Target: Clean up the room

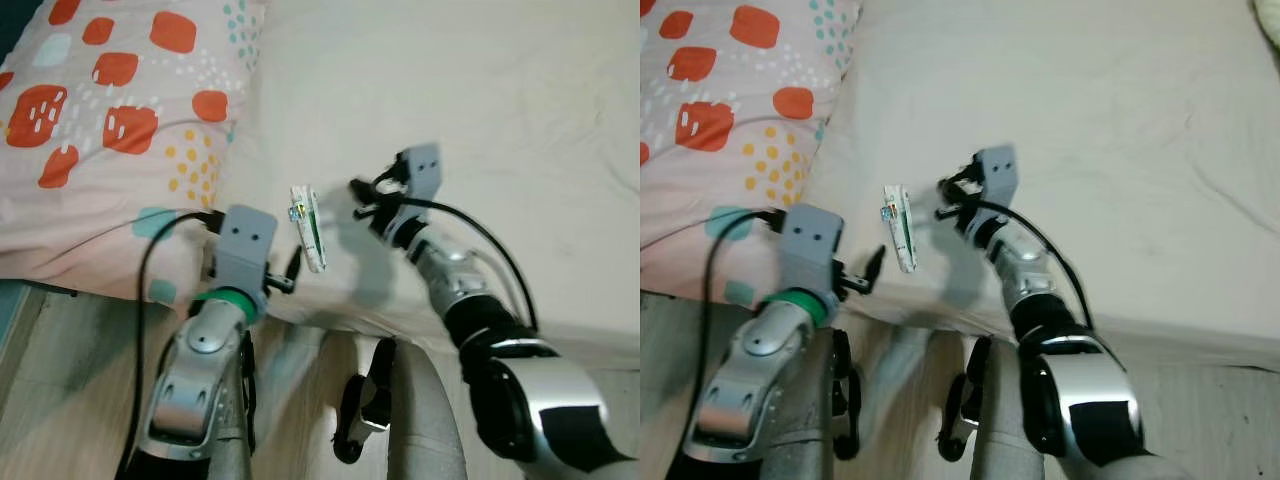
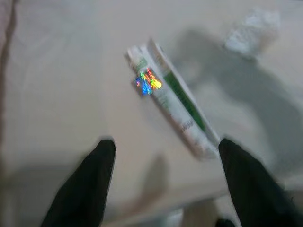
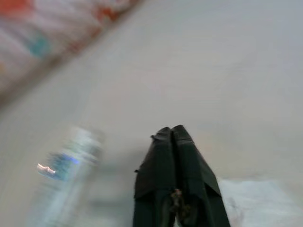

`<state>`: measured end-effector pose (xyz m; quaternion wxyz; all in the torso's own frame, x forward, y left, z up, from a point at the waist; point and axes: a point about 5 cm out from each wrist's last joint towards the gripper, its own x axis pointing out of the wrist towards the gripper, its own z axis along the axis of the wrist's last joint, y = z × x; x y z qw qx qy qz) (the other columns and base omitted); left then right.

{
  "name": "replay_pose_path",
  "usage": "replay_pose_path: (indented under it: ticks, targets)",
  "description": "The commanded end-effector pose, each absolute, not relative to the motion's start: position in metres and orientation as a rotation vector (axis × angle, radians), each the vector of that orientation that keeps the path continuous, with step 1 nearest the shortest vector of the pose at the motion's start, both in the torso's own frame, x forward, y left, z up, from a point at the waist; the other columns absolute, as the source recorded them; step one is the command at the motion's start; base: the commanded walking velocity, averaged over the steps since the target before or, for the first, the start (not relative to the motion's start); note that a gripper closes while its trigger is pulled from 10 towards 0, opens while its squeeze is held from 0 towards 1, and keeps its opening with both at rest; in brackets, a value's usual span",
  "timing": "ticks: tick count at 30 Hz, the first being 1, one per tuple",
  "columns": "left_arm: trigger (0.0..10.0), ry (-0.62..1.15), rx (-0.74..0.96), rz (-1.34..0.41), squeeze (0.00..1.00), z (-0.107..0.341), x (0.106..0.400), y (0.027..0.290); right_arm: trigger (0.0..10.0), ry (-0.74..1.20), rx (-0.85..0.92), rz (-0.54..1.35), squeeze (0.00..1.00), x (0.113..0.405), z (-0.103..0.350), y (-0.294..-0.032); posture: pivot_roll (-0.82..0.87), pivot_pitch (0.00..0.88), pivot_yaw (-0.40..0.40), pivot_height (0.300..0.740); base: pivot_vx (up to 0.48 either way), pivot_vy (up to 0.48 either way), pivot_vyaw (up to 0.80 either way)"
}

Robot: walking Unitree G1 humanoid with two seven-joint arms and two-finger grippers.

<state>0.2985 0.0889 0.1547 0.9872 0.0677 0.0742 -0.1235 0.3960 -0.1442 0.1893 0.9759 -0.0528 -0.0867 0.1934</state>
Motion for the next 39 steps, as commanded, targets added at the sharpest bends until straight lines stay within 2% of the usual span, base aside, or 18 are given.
replay_pose_path:
  ticks: [1,4,11,14,16,24,25,26,29,30,39]
  targets:
    - [10.0,0.205,0.121,-0.239,1.0,0.14,0.301,0.084,10.0,-0.1,-0.178,0.301,1.0,0.39,0.166,-0.162,0.14,0.299,-0.021,0.61,0.0,0.0,0.0]
    - [10.0,0.24,0.065,-0.252,1.0,0.134,0.312,0.066,10.0,-0.032,-0.254,0.179,1.0,0.386,0.154,-0.191,0.13,0.304,-0.018,0.61,0.0,0.0,0.0]
    - [10.0,0.259,0.044,-0.259,1.0,0.135,0.319,0.047,10.0,0.033,-0.216,0.147,1.0,0.382,0.141,-0.203,0.13,0.332,-0.001,0.61,0.0,0.0,0.0]
    - [10.0,0.26,0.04,-0.259,1.0,0.135,0.319,0.045,10.0,0.03,-0.229,0.164,1.0,0.381,0.138,-0.201,0.14,0.344,0.006,0.61,0.0,0.0,0.0]
    - [10.0,0.258,0.04,-0.259,1.0,0.136,0.315,0.045,10.0,-0.025,-0.238,0.262,1.0,0.379,0.139,-0.189,0.16,0.369,0.015,0.61,0.0,0.0,0.0]
    - [10.0,0.266,0.025,-0.276,1.0,0.137,0.302,0.049,10.0,-0.019,-0.275,0.309,1.0,0.381,0.139,-0.175,0.2,0.406,0.021,0.61,0.0,0.0,0.0]
    - [10.0,0.26,0.018,-0.286,0.97,0.139,0.297,0.05,10.0,-0.01,-0.292,0.315,1.0,0.382,0.139,-0.173,0.22,0.417,0.026,0.61,0.0,0.0,0.0]
    - [10.0,0.255,0.012,-0.292,0.0,0.142,0.293,0.051,10.0,-0.005,-0.312,0.316,0.47,0.383,0.14,-0.172,0.22,0.425,0.027,0.61,0.0,0.0,0.0]
    - [10.0,0.248,0.002,-0.303,0.0,0.144,0.289,0.052,10.0,-0.002,-0.337,0.314,0.47,0.384,0.141,-0.172,0.23,0.429,0.029,0.61,0.0,0.0,0.0]
    - [10.0,0.237,-0.006,-0.311,0.0,0.148,0.286,0.053,10.0,0.004,-0.364,0.294,0.0,0.385,0.143,-0.173,0.24,0.439,0.032,0.61,0.0,0.0,0.0]
    - [10.0,0.19,-0.024,-0.284,0.0,0.167,0.274,0.075,10.0,0.055,-0.488,0.151,0.0,0.391,0.149,-0.194,0.3,0.484,0.058,0.61,0.0,0.0,0.0]
